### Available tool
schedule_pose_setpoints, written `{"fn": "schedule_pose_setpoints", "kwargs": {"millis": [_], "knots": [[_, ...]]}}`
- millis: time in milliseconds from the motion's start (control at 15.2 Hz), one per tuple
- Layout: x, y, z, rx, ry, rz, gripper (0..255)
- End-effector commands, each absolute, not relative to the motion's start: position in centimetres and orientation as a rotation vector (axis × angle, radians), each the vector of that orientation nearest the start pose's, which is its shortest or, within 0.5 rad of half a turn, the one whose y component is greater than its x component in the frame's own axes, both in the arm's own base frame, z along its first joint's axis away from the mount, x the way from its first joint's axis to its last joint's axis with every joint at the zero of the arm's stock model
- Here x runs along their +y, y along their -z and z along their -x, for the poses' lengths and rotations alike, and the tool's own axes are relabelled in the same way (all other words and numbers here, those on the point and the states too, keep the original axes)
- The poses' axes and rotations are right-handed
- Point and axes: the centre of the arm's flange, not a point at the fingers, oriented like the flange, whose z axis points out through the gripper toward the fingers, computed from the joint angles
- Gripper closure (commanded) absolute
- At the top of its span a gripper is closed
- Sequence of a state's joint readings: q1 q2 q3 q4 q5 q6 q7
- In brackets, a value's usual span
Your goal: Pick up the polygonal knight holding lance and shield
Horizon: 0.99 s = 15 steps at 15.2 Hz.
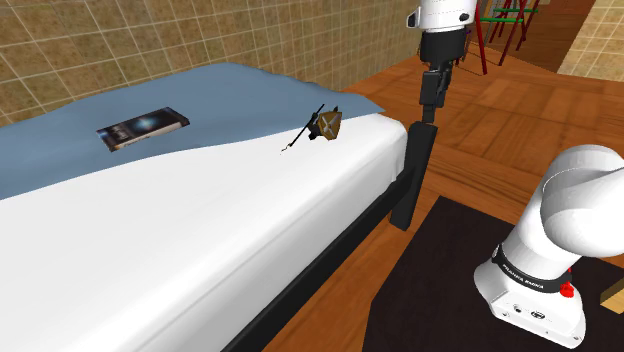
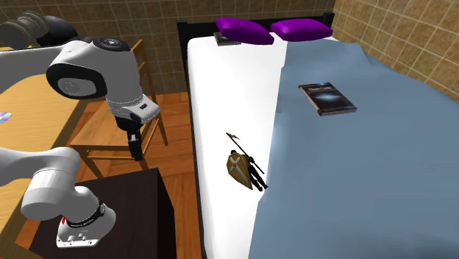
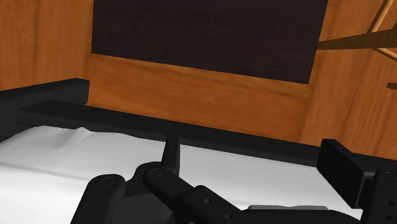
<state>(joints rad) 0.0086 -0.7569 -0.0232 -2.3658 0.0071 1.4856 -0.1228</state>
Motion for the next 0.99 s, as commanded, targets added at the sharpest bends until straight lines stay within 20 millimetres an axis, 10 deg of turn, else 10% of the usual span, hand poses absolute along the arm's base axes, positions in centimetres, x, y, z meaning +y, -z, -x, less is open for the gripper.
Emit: {"fn": "schedule_pose_setpoints", "kwargs": {"millis": [0, 924], "knots": [[-0.5, -57.0, -30.4, -0.179, -0.189, 3.1, 0], [4.5, -52.4, -48.5, -0.277, -0.281, 3.056, 0]]}}
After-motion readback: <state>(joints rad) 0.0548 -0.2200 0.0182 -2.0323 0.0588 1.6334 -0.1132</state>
